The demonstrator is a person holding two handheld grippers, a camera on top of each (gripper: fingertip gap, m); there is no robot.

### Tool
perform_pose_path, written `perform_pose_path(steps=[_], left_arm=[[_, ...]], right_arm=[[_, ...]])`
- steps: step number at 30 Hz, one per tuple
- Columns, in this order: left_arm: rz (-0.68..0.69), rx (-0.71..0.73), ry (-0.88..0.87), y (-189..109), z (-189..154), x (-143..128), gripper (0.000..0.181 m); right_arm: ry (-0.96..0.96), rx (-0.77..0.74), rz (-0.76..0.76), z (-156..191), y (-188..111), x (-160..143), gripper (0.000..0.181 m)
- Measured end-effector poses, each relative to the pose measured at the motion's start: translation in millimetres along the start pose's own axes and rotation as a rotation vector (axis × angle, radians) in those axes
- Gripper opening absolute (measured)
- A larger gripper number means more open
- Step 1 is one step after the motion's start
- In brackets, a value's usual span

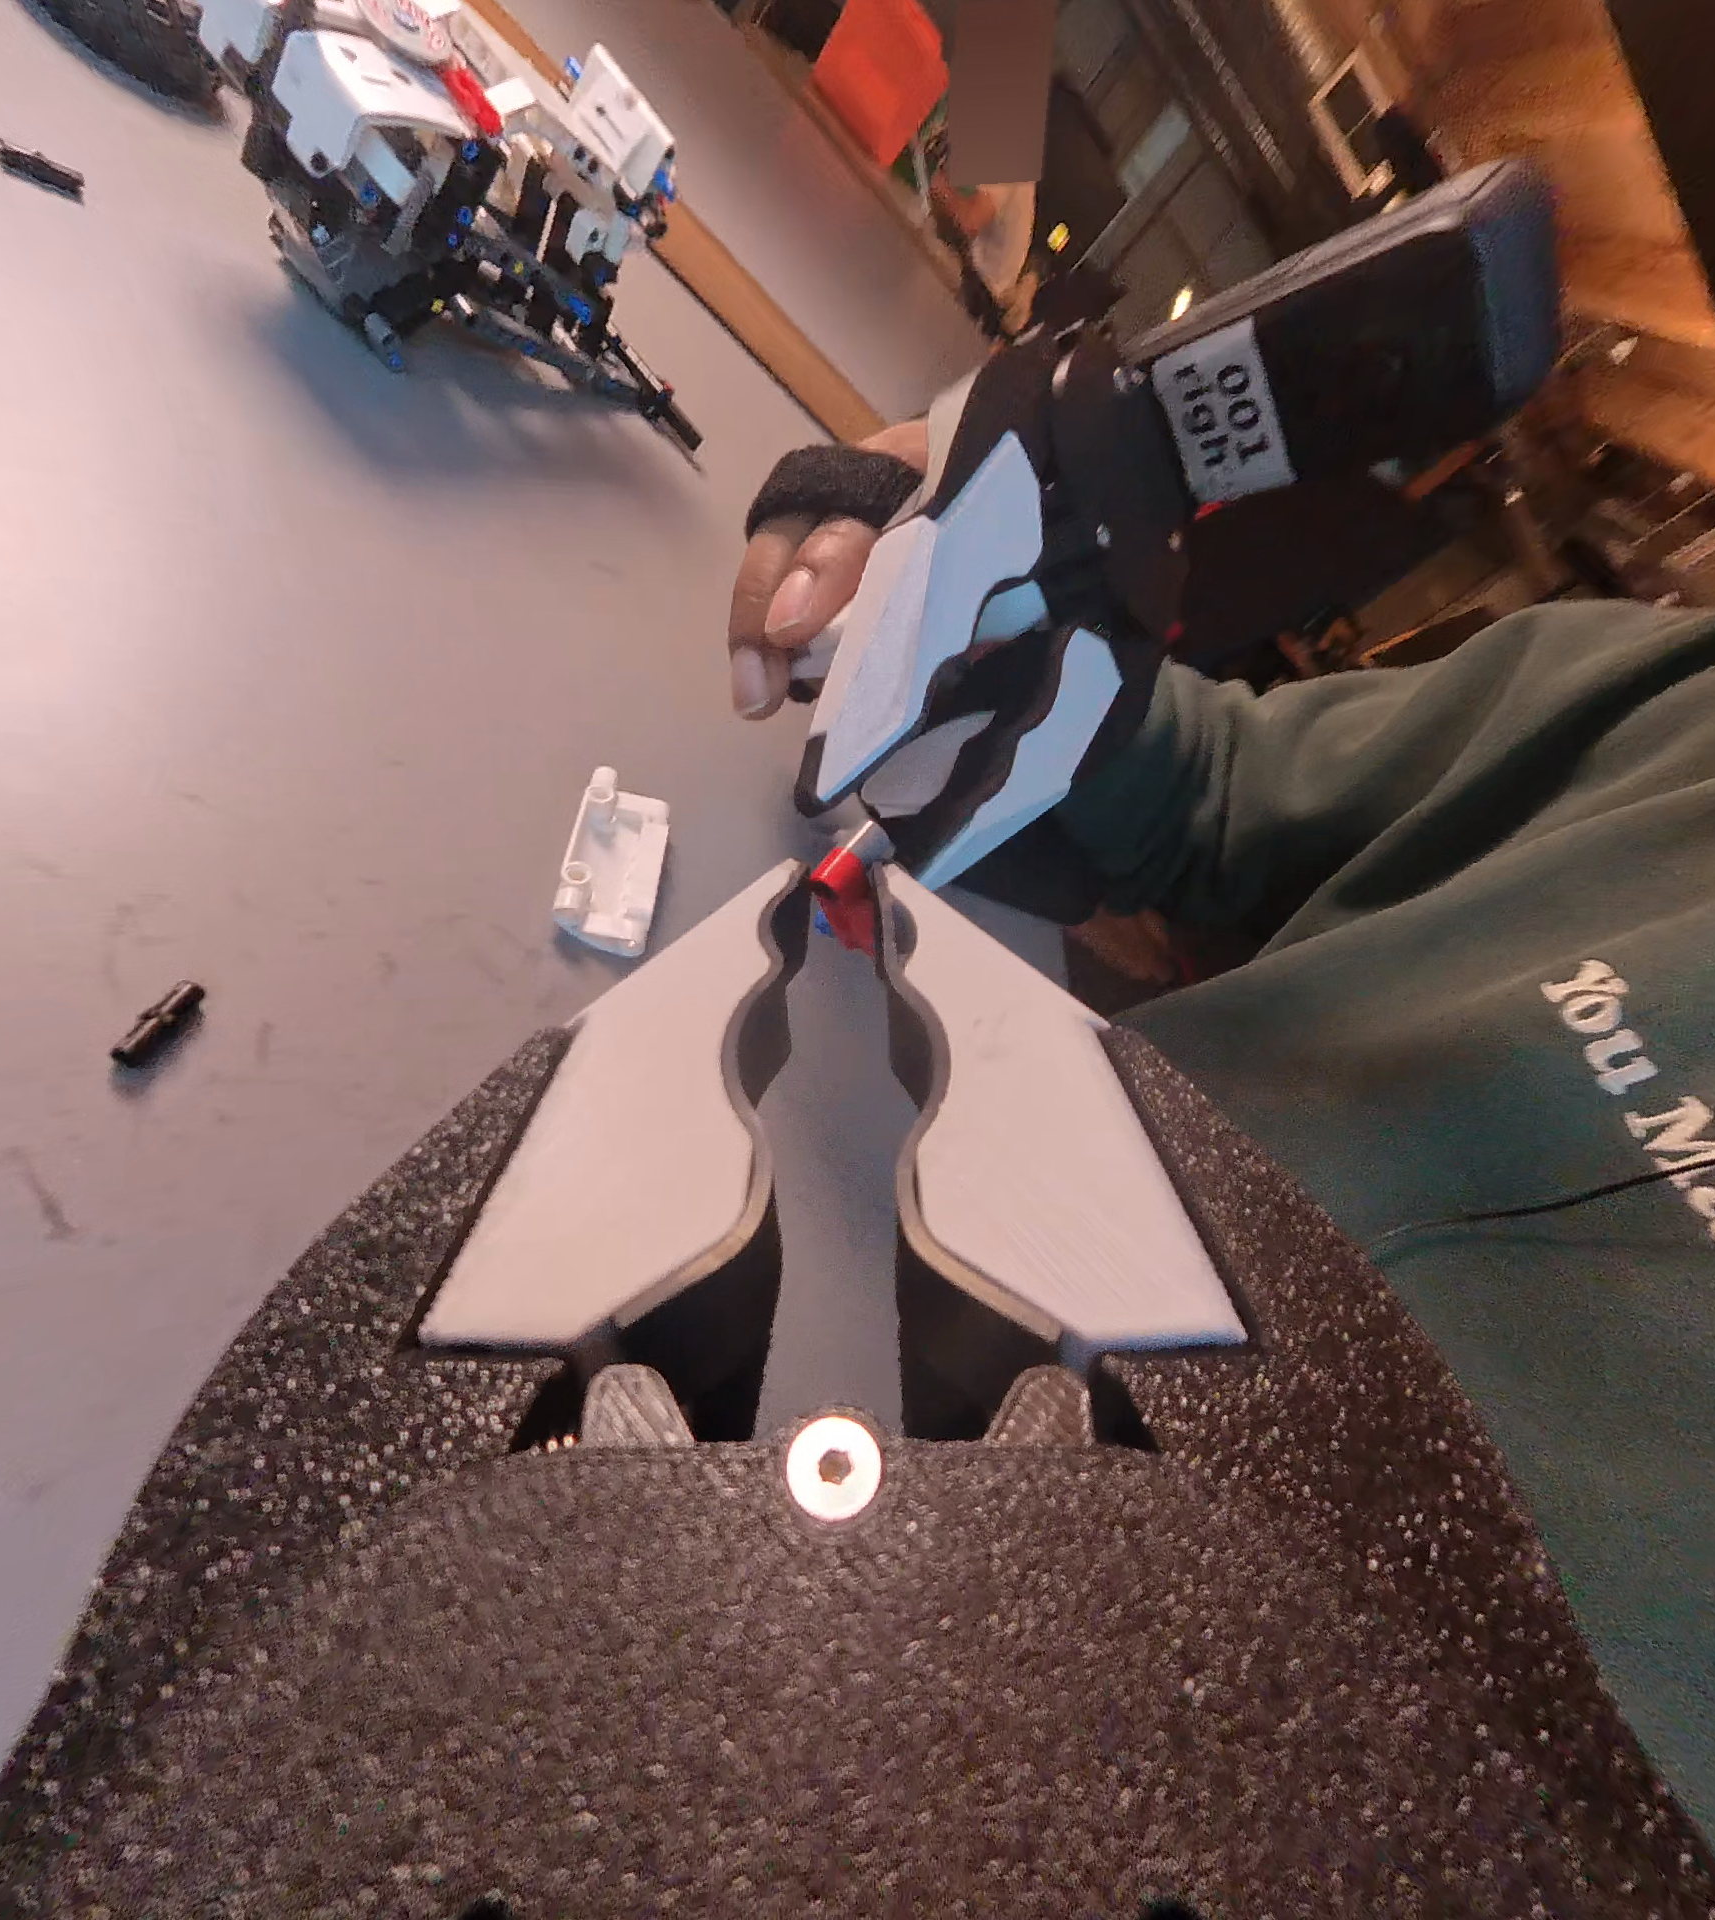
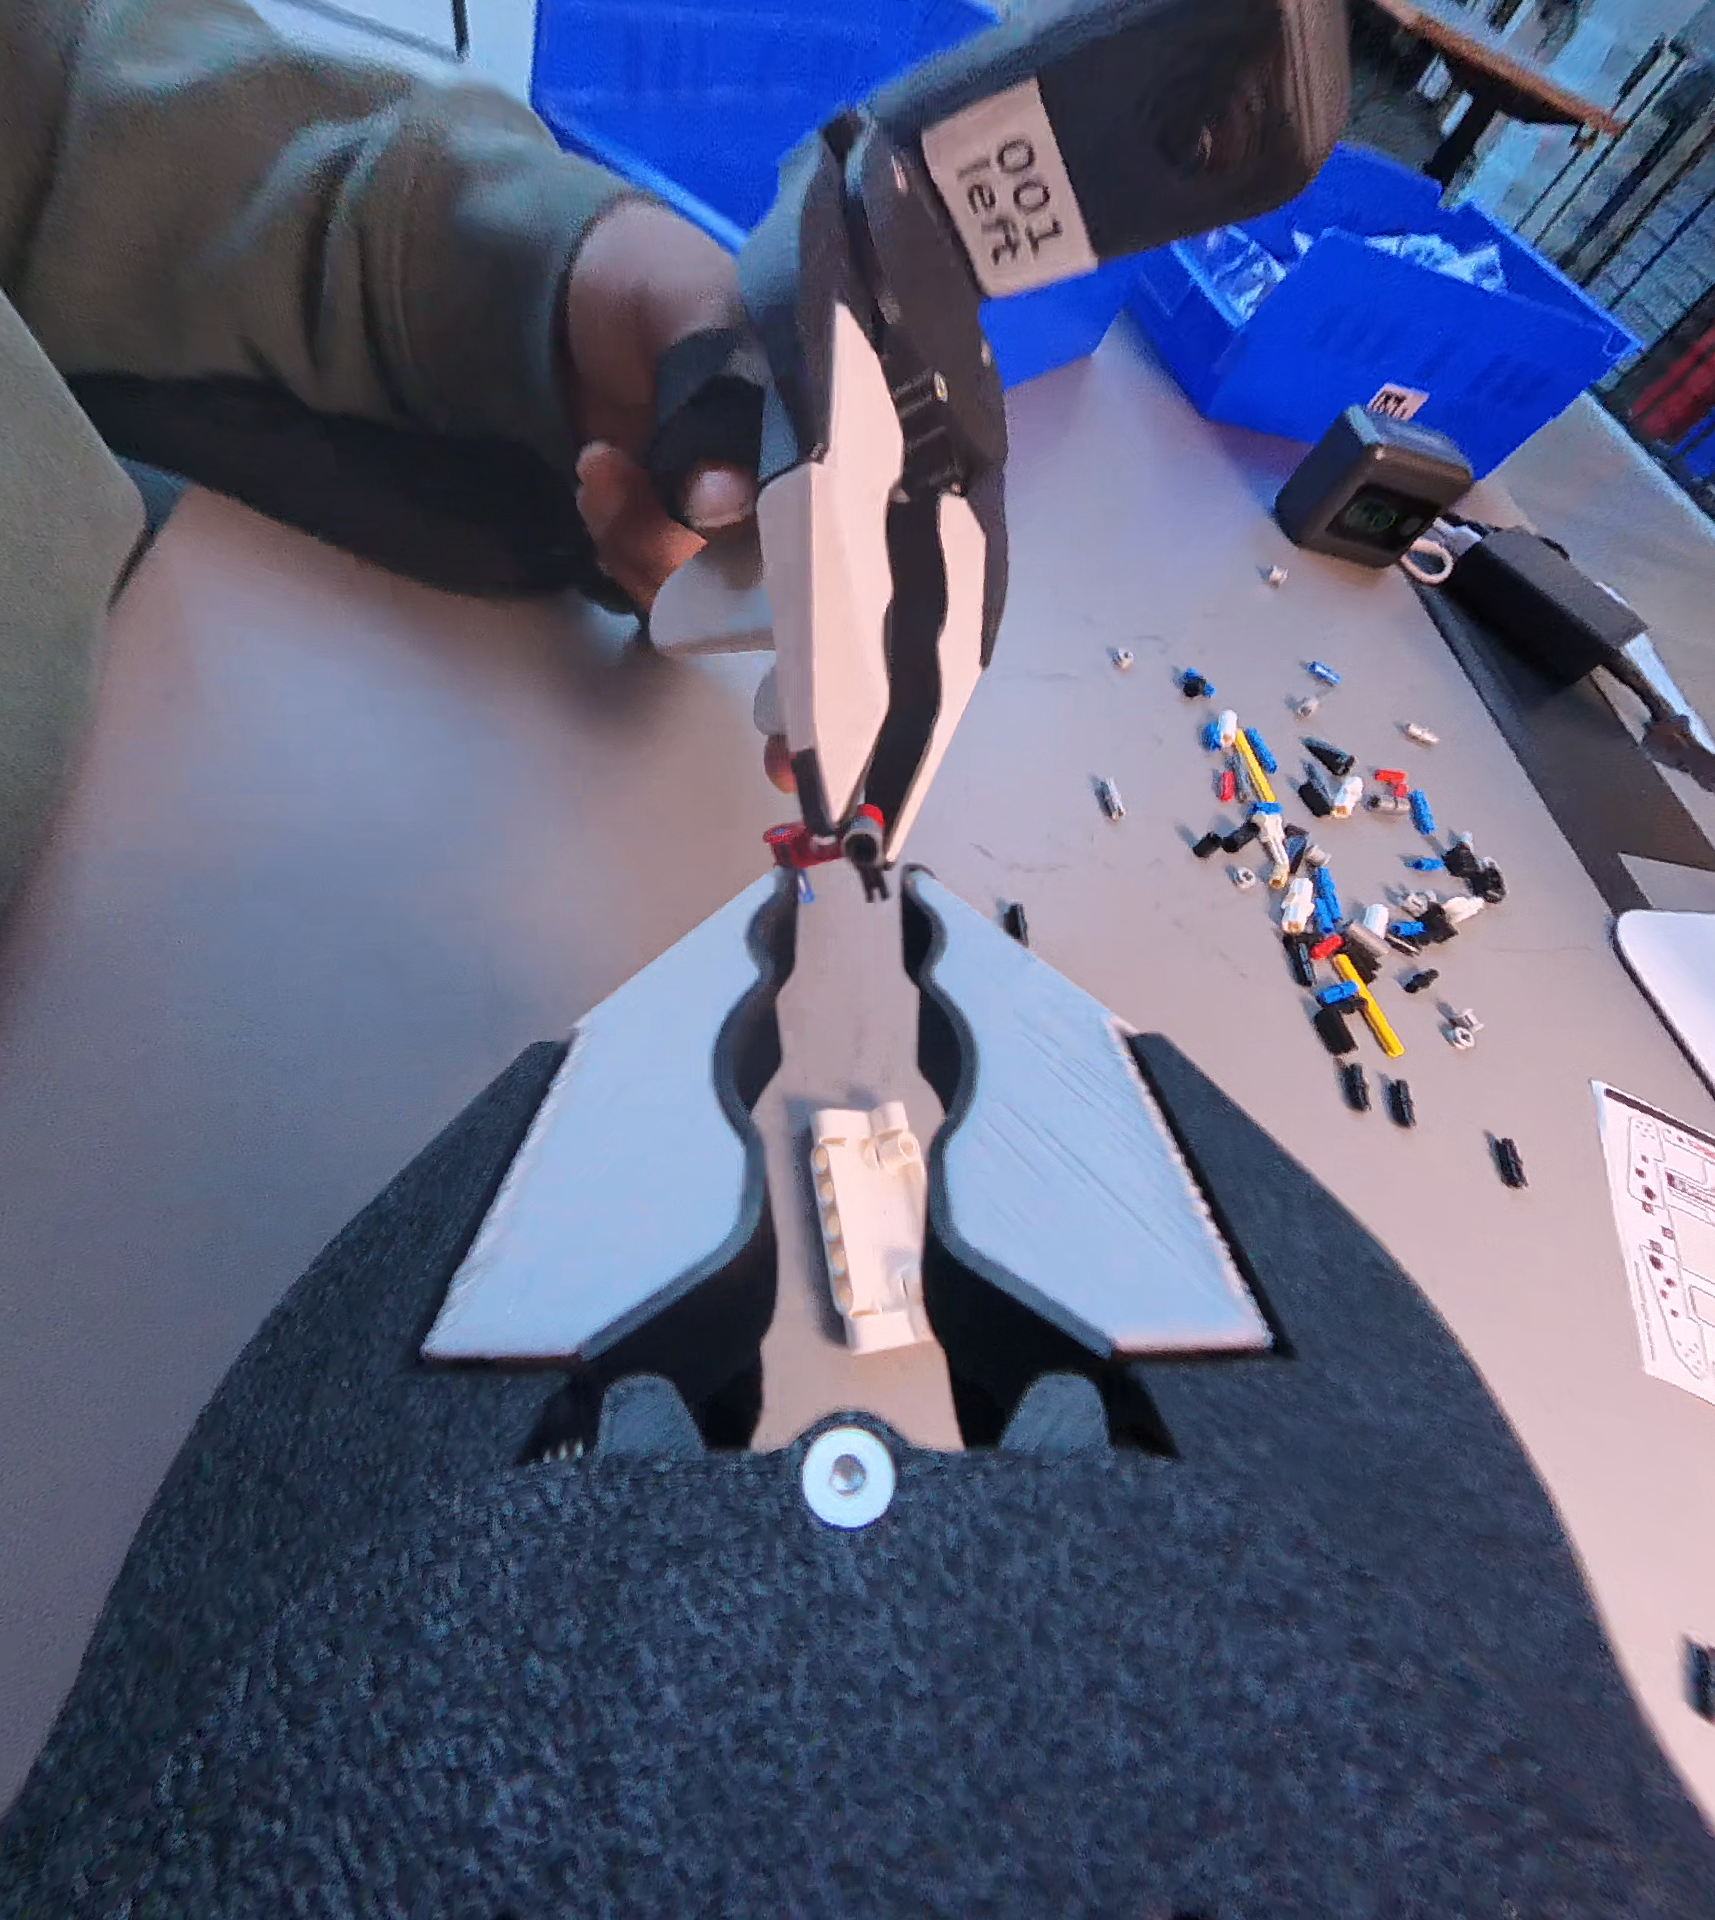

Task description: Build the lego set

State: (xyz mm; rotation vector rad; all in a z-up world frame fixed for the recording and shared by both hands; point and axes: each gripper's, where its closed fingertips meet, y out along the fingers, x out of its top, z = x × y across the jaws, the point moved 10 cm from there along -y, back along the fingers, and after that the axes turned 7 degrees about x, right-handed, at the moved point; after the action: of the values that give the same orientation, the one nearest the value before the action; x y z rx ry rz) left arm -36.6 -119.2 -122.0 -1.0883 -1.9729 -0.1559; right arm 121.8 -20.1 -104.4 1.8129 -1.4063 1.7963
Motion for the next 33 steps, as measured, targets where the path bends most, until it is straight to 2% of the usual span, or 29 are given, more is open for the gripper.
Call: perform_pose_path(steps=[4,10,12,18,23,30,33], left_arm=[[-0.08,-0.124,-0.092,-3.5,0.4,5.3,0.011],[-0.113,-0.254,-0.212,2.3,2.6,4.6,0.012],[-0.093,-0.21,-0.21,4.7,5.5,2.9,0.013],[0.008,0.089,-0.079,6.6,10.3,1.2,0.019],[0.087,0.143,-0.007,14.8,6.4,-2.7,0.015],[0.238,0.281,0.185,27.9,4.1,-11.6,0.016],[0.271,0.284,0.203,30.5,5.5,-13.8,0.014]], right_arm=[[0.005,-0.013,-0.063,0.1,-1.9,5.8,0.033],[-0.086,-0.071,-0.096,2.9,-2.0,10.1,0.022],[-0.08,-0.061,-0.045,2.4,-1.6,7.3,0.022],[-0.082,-0.055,0.154,1.0,5.3,-6.2,0.02],[-0.076,-0.011,0.234,3.6,12.9,-12.8,0.02],[-0.079,0.024,0.307,4.9,20.5,-20.4,0.02],[-0.097,0.038,0.324,7.6,22.6,-23.1,0.02]])
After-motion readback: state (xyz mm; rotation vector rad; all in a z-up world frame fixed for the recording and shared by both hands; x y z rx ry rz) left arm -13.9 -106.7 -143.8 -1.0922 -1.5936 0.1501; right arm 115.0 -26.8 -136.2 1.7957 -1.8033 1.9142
